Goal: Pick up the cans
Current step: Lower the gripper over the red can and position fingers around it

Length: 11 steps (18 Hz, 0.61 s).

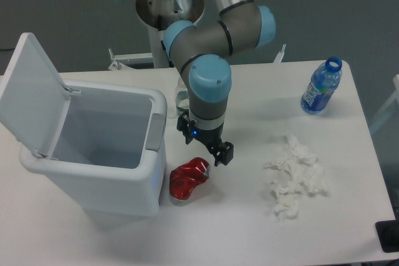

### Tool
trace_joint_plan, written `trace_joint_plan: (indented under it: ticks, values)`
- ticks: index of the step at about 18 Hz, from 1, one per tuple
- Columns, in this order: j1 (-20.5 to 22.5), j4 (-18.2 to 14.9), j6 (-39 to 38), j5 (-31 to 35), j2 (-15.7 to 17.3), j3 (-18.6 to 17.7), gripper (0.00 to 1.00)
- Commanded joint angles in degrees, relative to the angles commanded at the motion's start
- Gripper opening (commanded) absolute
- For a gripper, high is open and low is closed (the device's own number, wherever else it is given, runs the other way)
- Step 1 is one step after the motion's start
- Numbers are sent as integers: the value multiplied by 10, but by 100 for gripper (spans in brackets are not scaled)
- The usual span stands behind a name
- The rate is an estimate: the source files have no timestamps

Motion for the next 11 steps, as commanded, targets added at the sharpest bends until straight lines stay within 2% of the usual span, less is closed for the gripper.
trace_joint_plan:
  ticks: [11]
  values:
    - [-1, 1, -53, -4, -26, 1, 100]
